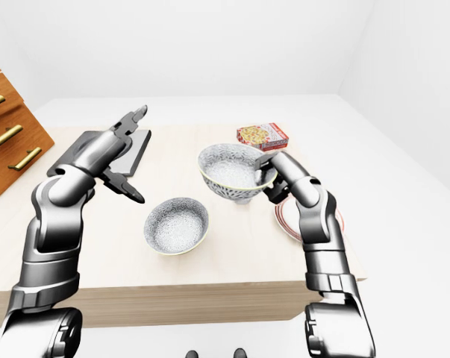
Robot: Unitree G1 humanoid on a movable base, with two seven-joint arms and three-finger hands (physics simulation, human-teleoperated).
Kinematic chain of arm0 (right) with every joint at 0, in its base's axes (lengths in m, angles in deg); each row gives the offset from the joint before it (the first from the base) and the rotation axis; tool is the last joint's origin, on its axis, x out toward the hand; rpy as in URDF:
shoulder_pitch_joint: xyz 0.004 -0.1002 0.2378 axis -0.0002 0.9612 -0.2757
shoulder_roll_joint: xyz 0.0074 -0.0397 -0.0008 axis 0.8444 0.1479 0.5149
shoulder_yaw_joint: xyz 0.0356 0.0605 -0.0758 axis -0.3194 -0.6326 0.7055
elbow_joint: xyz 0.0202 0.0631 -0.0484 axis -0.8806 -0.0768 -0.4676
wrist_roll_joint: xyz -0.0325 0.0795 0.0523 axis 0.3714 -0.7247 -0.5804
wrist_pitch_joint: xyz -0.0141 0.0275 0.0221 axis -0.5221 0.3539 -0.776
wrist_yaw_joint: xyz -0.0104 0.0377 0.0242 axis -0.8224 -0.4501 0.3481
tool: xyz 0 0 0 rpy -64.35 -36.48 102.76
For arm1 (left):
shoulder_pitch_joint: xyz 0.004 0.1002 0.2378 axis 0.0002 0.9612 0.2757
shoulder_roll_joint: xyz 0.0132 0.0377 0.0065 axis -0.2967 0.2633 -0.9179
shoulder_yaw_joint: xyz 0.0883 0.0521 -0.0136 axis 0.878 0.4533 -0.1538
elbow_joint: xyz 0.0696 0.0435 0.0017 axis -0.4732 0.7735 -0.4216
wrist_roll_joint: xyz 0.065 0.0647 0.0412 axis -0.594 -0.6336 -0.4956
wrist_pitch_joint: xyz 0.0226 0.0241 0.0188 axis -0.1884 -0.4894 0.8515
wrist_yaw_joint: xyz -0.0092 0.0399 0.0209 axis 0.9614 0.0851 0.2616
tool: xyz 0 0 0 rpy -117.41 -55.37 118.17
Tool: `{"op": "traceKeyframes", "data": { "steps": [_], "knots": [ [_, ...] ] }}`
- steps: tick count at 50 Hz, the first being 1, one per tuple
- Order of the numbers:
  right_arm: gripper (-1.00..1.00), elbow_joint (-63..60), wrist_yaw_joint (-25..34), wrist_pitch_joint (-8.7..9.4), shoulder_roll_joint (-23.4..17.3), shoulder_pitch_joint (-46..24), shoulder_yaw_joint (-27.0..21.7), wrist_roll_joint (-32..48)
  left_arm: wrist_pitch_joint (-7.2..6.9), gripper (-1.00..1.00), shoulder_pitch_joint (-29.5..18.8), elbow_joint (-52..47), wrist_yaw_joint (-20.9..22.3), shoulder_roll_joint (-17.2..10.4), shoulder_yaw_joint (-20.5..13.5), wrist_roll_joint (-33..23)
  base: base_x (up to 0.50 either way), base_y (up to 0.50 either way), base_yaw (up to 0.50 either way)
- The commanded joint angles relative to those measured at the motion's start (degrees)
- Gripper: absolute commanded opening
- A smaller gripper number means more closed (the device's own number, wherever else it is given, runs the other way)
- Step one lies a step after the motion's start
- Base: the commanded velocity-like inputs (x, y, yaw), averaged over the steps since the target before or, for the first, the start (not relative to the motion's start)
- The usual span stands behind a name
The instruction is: Pick the akita bowl from table center and place it on the plate.
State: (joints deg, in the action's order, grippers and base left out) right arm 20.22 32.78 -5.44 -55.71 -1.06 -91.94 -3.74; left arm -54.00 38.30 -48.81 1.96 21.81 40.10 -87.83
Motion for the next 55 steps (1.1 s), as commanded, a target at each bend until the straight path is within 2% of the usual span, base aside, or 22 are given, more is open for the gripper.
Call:
{"op": "traceKeyframes", "data": {
  "steps": [1,18,34,55],
  "knots": [
    [-1.0,-12.9,-2.0,0.0,-2.7,10.0,-5.2,-5.8,0.0,1.0,1.2,1.2,-2.2,0.6,0.4,1.4,0.0,0.0,0.0],
    [-1.0,-15.8,-4.9,0.0,-3.7,16.7,-9.3,-5.3,0.0,1.0,3.9,-3.2,-1.1,2.2,1.0,0.5,0.0,0.0,0.0],
    [-1.0,-11.0,-8.4,0.0,-6.1,20.1,-13.0,-5.4,0.0,1.0,4.4,-4.0,-0.7,2.8,1.4,0.2,0.0,0.0,0.0],
    [-1.0,1.6,-14.7,0.0,-11.4,16.7,-13.7,-3.3,0.0,1.0,3.4,-2.6,-0.6,2.6,1.4,0.5,0.0,0.0,0.0]
  ]
}}
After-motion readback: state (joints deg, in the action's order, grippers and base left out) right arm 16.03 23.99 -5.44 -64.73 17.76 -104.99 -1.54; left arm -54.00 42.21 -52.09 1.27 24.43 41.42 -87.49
